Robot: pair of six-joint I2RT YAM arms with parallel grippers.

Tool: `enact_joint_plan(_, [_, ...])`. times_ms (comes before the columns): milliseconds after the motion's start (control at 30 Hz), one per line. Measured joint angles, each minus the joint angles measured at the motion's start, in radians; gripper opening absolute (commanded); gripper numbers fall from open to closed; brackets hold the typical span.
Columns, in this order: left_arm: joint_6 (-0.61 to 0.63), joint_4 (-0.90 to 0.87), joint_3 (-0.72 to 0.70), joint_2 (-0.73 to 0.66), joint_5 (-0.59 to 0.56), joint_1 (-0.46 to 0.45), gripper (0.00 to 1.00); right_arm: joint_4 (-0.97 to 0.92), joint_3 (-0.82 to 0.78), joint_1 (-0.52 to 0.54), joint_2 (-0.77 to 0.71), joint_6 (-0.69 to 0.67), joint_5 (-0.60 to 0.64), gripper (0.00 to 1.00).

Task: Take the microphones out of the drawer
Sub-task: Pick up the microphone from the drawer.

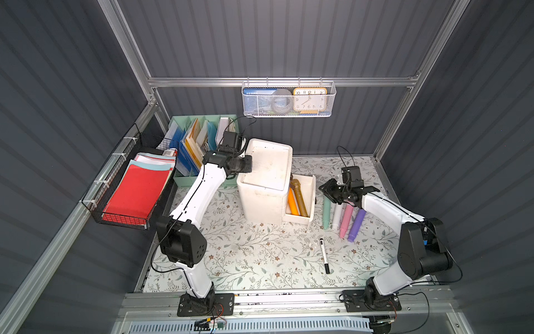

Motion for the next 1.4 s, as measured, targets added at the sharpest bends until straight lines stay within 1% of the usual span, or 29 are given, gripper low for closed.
enact_joint_plan(100, [0.0,0.0,0.0,0.0,0.0,0.0,0.02,-0.087,0.108,0.058,0.031,-0.067,0.002,0.42])
enact_joint_plan(300, [0.0,0.0,0.0,0.0,0.0,0.0,0.02,-0.243,0.315,0.143,0.177,-0.169,0.007,0.42])
enact_joint_plan(533, [0.0,0.0,0.0,0.0,0.0,0.0,0.02,-0.39,0.467,0.168,0.356,-0.246,0.042,0.42])
enact_joint_plan(633, [0.0,0.0,0.0,0.0,0.0,0.0,0.02,-0.434,0.518,0.173,0.41,-0.272,0.064,0.42])
enact_joint_plan(1000, [0.0,0.0,0.0,0.0,0.0,0.0,0.02,-0.489,0.618,0.203,0.537,-0.315,0.153,0.42])
enact_joint_plan(1233, [0.0,0.0,0.0,0.0,0.0,0.0,0.02,-0.497,0.664,0.216,0.59,-0.32,0.195,0.42])
enact_joint_plan(1400, [0.0,0.0,0.0,0.0,0.0,-0.001,0.02,-0.5,0.675,0.225,0.601,-0.326,0.214,0.42])
